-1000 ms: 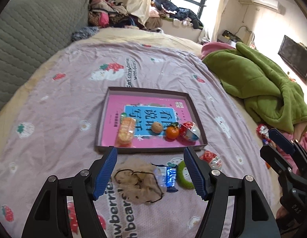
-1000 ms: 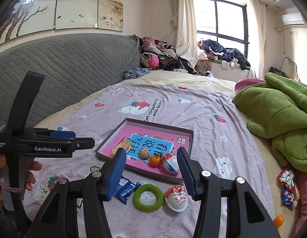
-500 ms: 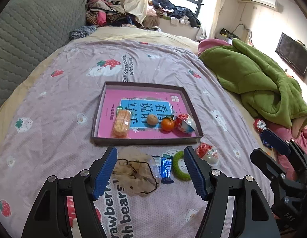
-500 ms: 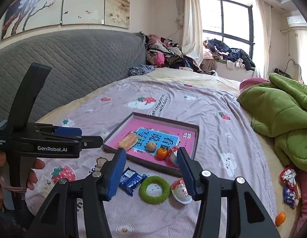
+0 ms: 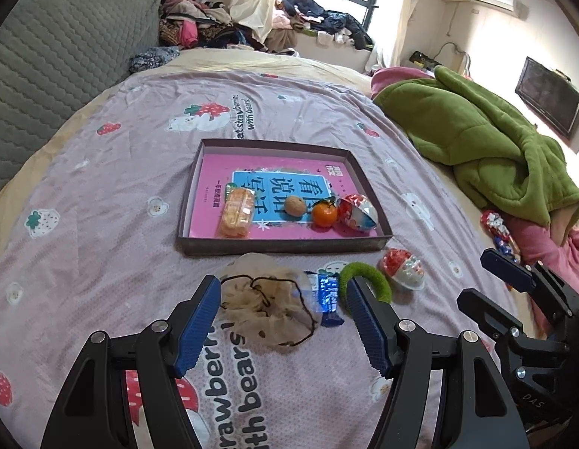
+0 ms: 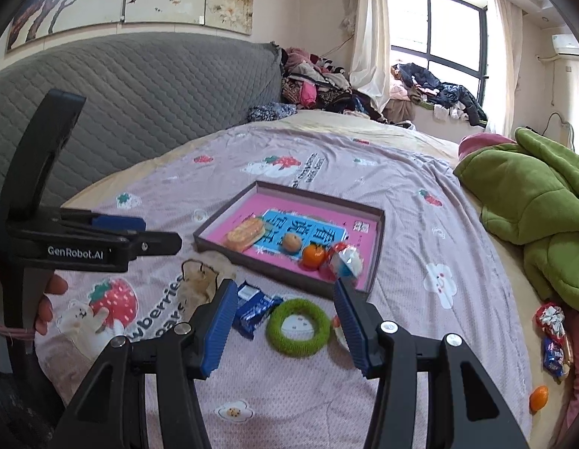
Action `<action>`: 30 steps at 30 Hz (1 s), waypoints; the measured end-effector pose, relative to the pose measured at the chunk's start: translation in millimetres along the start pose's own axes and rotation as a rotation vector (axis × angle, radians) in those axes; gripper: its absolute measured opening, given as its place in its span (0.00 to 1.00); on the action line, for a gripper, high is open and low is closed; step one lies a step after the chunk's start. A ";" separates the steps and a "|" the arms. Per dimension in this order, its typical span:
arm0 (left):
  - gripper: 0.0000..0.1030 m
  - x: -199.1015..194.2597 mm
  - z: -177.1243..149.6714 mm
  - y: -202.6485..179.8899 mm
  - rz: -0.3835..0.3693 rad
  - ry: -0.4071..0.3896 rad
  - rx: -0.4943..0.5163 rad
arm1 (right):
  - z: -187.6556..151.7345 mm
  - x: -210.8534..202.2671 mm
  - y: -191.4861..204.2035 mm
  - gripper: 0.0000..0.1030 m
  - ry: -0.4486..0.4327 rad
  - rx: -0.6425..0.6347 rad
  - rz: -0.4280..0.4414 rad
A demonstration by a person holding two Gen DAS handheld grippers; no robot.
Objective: Organize objects
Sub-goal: 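Withdraw both tools and move toward the beige scrunchie and green ring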
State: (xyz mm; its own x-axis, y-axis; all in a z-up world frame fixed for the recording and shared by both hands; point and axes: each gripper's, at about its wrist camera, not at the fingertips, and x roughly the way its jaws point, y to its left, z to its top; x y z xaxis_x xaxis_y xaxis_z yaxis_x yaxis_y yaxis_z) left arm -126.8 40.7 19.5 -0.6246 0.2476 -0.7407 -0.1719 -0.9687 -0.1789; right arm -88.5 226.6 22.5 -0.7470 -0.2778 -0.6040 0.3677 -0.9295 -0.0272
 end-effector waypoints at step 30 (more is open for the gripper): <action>0.69 42.9 -53.1 25.5 0.045 0.060 0.058 | -49.3 50.1 25.1 0.52 0.232 -0.107 -0.058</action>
State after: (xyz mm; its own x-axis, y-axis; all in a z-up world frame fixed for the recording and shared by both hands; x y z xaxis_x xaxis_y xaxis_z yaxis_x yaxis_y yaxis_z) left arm -117.5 25.7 -51.2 -0.5860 0.2012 -0.7849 -0.1898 -0.9758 -0.1084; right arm -89.4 201.3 -47.7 -0.6259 -0.1508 -0.7652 0.3938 -0.9080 -0.1431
